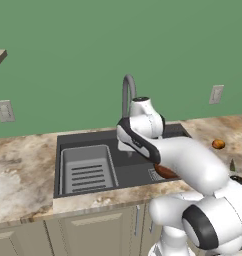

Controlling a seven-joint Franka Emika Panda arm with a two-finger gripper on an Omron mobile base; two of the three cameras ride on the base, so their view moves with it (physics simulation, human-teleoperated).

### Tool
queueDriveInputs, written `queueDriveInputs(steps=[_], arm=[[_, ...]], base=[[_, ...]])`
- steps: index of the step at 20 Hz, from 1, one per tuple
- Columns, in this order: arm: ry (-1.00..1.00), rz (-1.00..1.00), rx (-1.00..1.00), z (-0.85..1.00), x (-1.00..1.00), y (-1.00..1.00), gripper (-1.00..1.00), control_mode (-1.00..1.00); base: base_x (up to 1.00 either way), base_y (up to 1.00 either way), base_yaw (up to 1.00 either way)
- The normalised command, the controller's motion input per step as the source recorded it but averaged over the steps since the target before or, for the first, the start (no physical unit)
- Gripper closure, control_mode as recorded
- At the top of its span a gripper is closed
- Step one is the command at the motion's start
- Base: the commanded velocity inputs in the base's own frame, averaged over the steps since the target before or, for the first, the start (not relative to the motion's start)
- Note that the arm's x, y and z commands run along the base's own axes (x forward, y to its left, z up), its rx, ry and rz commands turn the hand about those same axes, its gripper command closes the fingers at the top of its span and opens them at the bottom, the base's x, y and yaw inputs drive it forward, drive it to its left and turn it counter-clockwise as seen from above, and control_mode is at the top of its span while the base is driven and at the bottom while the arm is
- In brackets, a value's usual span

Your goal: Remove the mango and lemon wedge from the sink. Then move the bowl and cup from the counter to the sink for washing.

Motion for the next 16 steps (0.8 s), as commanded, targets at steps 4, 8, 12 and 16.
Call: queueDriveInputs(steps=[4, 8, 12, 16], arm=[[0.06, 0.0, 0.0, 0.06, 0.0, 0.41, -1.0, -1.0], [0.1, 0.03, 0.0, 0.09, 0.0, 0.39, -1.0, -1.0], [0.08, 0.06, 0.0, 0.11, 0.0, 0.42, -1.0, -1.0], [0.03, 0.09, 0.0, 0.11, 0.0, 0.41, -1.0, -1.0]], base=[[0.0, 0.0, 0.0], [0.0, 0.0, 0.0], [0.0, 0.0, 0.0], [0.0, 0.0, 0.0]])
